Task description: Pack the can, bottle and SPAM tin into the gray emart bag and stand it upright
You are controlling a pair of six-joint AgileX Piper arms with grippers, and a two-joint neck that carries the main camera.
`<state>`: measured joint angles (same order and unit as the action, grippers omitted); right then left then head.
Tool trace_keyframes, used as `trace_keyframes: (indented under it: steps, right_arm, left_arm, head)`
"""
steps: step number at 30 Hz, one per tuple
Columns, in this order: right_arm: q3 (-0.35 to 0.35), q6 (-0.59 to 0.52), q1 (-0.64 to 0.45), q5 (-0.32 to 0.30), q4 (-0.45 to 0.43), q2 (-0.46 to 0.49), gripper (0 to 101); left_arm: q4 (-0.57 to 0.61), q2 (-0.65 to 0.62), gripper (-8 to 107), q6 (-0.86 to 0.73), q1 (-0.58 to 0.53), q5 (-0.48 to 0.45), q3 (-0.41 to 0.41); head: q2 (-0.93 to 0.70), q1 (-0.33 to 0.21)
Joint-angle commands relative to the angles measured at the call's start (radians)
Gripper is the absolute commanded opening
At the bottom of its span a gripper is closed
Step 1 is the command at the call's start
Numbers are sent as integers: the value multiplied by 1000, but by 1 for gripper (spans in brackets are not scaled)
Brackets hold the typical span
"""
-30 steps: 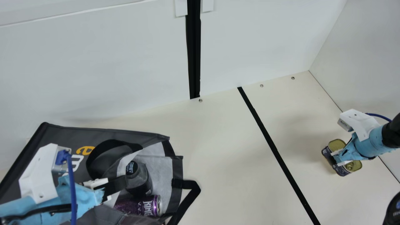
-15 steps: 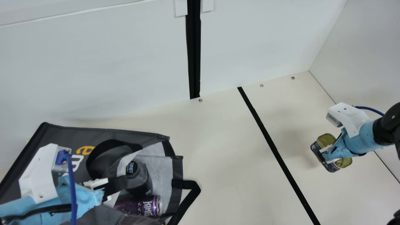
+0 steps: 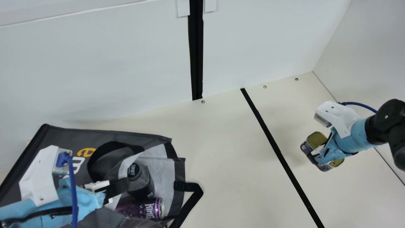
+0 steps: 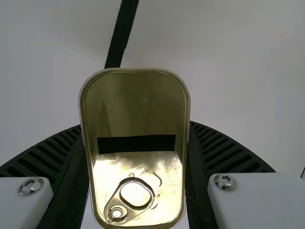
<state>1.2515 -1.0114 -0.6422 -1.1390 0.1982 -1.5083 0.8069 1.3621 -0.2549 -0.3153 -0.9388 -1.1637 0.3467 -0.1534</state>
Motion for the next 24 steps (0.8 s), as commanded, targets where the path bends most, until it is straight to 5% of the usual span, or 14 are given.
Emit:
trace_keyframes:
  steps: [1, 24]
  right_arm:
    - [3, -3, 23, -5, 2, 4, 0]
    - [-25, 60, 359, -28, -12, 73, 0]
  left_arm:
    - [0, 0, -8, 0, 0, 0, 0]
    - [0, 0, -8, 0, 0, 0, 0]
  head:
    - [2, -21]
    - [2, -21]
